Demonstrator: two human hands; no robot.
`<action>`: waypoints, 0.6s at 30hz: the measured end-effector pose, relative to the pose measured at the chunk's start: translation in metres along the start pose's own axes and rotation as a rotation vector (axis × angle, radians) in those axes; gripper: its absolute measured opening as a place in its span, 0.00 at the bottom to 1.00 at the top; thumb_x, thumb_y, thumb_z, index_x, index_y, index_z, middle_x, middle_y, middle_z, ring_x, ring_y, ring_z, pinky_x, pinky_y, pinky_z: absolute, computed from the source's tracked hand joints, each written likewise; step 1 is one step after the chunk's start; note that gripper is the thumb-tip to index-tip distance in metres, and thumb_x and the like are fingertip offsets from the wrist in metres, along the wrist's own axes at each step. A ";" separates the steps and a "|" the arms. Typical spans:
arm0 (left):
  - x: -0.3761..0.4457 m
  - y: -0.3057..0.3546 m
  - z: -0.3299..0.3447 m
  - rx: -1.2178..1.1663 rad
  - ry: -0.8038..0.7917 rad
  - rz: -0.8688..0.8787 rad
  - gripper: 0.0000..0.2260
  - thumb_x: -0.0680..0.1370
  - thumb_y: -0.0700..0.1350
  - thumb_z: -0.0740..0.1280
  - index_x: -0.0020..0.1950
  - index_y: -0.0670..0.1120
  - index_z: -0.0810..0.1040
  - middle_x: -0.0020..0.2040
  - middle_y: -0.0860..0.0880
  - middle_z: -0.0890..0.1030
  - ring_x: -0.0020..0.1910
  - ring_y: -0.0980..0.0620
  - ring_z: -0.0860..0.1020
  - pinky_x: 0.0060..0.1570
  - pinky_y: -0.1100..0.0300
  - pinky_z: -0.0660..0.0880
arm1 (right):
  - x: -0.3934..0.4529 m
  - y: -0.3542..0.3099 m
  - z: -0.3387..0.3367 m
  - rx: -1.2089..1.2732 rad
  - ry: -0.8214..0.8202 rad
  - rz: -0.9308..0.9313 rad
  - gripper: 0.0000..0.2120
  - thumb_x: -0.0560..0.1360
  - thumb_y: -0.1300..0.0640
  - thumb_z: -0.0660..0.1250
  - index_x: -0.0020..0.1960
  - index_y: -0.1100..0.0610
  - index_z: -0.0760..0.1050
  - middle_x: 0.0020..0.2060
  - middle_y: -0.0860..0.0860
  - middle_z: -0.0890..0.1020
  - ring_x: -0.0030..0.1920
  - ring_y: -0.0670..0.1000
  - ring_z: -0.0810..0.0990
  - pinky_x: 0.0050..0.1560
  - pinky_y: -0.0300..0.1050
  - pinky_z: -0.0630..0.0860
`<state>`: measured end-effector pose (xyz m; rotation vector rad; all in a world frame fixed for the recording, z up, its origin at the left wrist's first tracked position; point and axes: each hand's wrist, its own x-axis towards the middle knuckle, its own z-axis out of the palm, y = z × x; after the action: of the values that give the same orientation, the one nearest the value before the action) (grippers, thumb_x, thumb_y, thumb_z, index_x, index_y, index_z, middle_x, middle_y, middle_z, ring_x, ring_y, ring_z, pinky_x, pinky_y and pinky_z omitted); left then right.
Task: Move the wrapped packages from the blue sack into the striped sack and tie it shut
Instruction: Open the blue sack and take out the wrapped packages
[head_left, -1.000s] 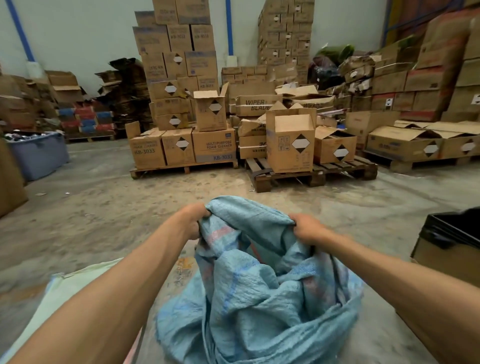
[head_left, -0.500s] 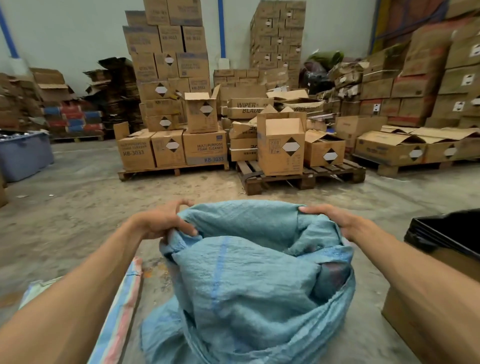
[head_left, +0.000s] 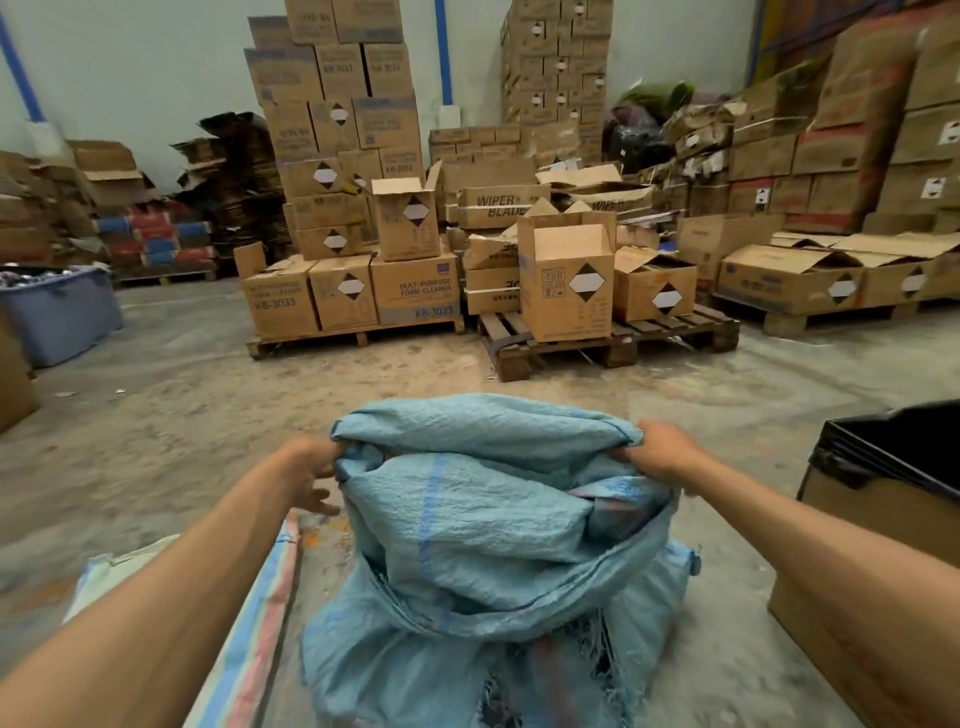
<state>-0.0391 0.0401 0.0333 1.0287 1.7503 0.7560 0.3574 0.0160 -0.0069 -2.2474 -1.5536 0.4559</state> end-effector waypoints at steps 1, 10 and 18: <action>-0.006 0.000 0.004 -0.058 -0.020 -0.043 0.09 0.82 0.46 0.64 0.54 0.41 0.70 0.55 0.42 0.74 0.52 0.40 0.75 0.50 0.41 0.76 | -0.008 -0.001 0.000 0.164 -0.132 0.096 0.18 0.75 0.41 0.66 0.55 0.55 0.77 0.53 0.56 0.81 0.50 0.59 0.79 0.44 0.53 0.79; -0.019 0.017 0.001 -0.588 -0.118 -0.041 0.17 0.83 0.38 0.52 0.42 0.36 0.77 0.26 0.40 0.79 0.22 0.44 0.79 0.44 0.48 0.75 | -0.020 -0.005 -0.029 1.136 -0.513 0.272 0.13 0.79 0.62 0.64 0.62 0.66 0.77 0.50 0.63 0.84 0.44 0.59 0.86 0.45 0.59 0.83; -0.006 0.007 -0.053 -0.688 -0.326 0.047 0.15 0.70 0.44 0.69 0.54 0.40 0.78 0.44 0.39 0.85 0.39 0.42 0.84 0.44 0.48 0.80 | -0.020 0.038 -0.066 0.984 -0.444 -0.010 0.32 0.52 0.58 0.86 0.54 0.61 0.81 0.48 0.61 0.85 0.44 0.59 0.86 0.38 0.49 0.83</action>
<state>-0.0851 0.0353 0.0614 0.6678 1.0653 1.0538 0.4125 -0.0233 0.0342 -1.4071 -1.1046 1.4175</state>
